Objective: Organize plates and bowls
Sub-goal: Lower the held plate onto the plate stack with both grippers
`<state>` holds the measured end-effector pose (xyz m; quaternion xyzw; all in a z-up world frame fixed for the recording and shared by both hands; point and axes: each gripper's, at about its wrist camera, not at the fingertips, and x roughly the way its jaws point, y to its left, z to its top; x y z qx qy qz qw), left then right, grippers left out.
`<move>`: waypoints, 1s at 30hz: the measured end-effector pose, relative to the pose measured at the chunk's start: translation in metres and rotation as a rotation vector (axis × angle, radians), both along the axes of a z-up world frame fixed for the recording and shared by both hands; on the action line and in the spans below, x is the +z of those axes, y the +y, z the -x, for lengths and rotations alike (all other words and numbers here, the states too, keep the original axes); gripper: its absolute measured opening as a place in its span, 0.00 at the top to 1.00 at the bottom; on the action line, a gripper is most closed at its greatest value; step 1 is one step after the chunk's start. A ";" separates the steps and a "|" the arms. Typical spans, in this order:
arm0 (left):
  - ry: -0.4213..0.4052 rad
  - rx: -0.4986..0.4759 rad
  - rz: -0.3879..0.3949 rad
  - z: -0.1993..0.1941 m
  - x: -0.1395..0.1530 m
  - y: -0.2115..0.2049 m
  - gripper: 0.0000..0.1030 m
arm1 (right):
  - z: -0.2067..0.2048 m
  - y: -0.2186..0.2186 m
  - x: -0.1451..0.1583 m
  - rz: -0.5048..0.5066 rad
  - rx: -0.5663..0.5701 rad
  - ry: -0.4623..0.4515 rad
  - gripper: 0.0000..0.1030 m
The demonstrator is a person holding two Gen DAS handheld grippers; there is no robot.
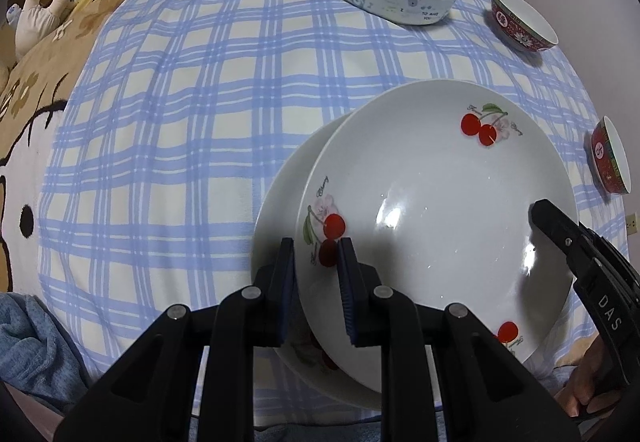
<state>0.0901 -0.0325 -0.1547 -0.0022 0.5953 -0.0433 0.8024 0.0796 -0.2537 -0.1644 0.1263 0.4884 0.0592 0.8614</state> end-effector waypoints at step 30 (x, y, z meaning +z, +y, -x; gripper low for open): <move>-0.008 0.041 0.022 0.006 0.010 0.009 0.80 | 0.004 -0.005 0.002 -0.009 -0.036 0.004 0.85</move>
